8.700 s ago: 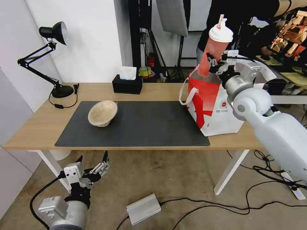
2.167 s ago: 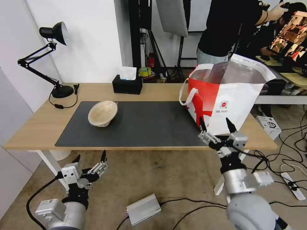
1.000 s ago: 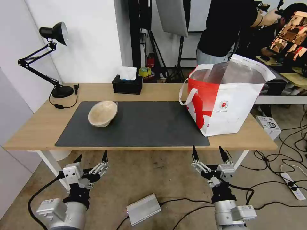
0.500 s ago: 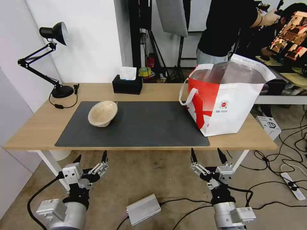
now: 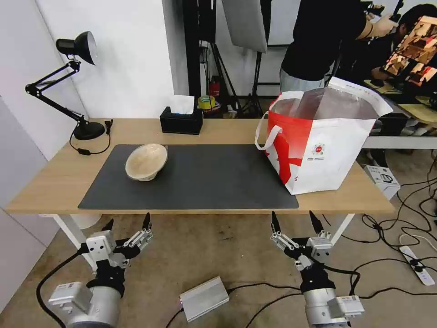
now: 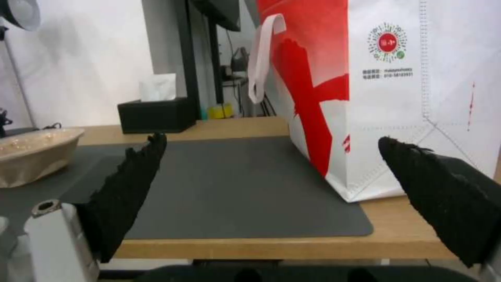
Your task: Pick up the trash from the table and place it into the takeout bag.
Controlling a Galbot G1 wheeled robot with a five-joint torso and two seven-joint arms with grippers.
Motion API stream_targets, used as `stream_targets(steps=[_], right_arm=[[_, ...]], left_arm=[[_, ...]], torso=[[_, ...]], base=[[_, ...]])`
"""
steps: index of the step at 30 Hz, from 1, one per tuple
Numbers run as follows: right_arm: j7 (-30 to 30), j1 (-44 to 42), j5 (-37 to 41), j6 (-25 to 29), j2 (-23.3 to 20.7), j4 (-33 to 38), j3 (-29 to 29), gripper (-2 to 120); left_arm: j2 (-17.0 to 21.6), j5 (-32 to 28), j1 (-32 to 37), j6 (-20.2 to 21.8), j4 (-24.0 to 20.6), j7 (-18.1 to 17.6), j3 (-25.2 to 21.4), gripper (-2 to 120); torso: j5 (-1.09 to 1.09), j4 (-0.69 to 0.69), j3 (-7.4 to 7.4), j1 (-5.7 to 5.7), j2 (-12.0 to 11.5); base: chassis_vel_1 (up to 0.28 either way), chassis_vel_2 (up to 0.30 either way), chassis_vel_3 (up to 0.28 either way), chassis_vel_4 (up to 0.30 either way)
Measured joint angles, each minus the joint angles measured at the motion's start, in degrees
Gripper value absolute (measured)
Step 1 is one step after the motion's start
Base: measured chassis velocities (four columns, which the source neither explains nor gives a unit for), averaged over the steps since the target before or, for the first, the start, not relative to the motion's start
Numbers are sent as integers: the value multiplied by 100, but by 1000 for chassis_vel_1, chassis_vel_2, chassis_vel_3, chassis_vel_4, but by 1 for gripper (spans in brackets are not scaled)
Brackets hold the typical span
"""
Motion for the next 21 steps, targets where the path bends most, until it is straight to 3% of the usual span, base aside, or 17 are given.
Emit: stream_targets(steps=[4,7,10,11,12,16,21], right_arm=[[0,1,0,0,0,1,0,100],[1,2,0,0,-1,2,0,100],[1,2,0,0,-1,2,1,100],[2,3,1,0,0,3,0,100],[2,3,1,0,0,3,0,100],[2,5,2,0,-1,4,0,100],[2,5,3,0,-1,5,0,100]], left_arm=[[57,-417,-110,-36,0,-188,-49,100],[145,-1134,-283,-226,0,-399,-116,100],[161,-1329,-332,-274,0,-461,-120,100],[207,-1917,-484,-383,0,-620,-131,100],[207,-1917,-484,-383,0,-620,-131,100],[307,-3060,-909,-433,0,-973,-215,100],[402,-3922,-1494,-346,0,-1434,-219,100]], torso=[[0,0,0,0,0],[0,0,0,0,0],[0,0,0,0,0],[0,0,0,0,0],[0,0,0,0,0],[0,0,0,0,0],[0,0,0,1,0]], base=[[0,0,0,0],[0,0,0,0],[0,0,0,0],[0,0,0,0],[0,0,0,0],[0,0,0,0],[0,0,0,0]])
